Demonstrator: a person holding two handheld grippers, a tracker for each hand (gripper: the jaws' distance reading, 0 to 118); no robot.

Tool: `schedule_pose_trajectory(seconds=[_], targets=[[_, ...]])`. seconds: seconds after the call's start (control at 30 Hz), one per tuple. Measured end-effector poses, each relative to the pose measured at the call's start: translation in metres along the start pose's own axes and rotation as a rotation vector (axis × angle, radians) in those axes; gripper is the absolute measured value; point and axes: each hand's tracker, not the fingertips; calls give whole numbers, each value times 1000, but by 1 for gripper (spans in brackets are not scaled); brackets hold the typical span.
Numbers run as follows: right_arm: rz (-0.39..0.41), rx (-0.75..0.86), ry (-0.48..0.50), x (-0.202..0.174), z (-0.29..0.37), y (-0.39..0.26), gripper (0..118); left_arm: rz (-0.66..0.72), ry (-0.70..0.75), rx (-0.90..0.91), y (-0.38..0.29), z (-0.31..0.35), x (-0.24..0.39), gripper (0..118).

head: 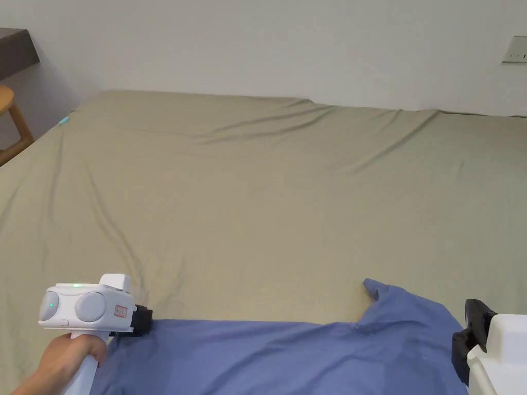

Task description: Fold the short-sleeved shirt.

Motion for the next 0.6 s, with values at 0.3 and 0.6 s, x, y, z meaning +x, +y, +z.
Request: schedule_pose_trajectory(seconds=[0.3,0.6], targets=[[-154,-158,43,40,-51,-7,1,-23,20,89,-4,12,7,4],[-185,-504,75,74,-172,-32,114,-34,-70,209,-1,78,17,3]])
